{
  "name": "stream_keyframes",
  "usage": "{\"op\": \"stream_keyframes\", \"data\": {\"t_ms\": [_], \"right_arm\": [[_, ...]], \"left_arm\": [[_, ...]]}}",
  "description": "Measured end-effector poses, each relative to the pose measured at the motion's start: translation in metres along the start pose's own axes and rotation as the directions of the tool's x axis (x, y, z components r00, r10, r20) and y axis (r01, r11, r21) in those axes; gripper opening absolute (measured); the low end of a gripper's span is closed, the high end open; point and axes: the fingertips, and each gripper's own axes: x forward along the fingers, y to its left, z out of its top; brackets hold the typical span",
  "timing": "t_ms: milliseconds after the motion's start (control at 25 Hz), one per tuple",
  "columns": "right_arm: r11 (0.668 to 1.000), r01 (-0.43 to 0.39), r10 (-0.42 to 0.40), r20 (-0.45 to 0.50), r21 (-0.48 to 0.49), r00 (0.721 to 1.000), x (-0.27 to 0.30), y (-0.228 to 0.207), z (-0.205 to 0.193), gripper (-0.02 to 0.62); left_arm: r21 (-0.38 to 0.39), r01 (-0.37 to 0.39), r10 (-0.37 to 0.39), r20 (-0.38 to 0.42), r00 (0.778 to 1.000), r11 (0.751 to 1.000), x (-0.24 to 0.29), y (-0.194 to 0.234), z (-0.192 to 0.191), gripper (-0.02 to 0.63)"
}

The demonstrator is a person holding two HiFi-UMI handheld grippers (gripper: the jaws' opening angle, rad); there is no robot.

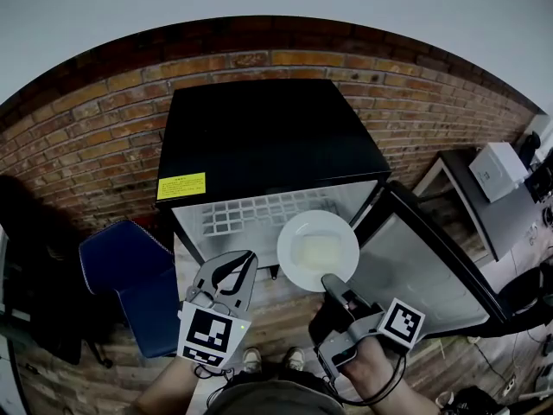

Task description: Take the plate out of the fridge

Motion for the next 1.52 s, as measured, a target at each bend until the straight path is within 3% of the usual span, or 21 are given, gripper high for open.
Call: {"op": "stream_keyframes", "data": {"t_ms": [280,760,1520], "right_arm": [[0.999,0.039,-0.040,-0.036,-0.022,0.999,-0.017,-0.021,-0.011,0.032],[0.993,0.115,-0.113,-0.071,0.025,0.991,-0.028,-0.064,-0.022,0.032],[0.994,0.111,-0.109,-0.099,0.014,0.989,-0.020,-0.066,-0.016,0.032]], "left_arm": [[0.043,0.030,-0.030,-0.008,1.000,0.999,-0.008,-0.024,-0.002,0.021],[0.012,0.037,-0.036,-0.083,0.996,0.999,-0.015,-0.037,-0.032,0.021],[0.001,0.039,-0.039,-0.085,0.996,0.999,-0.007,-0.039,-0.032,0.021]]}}
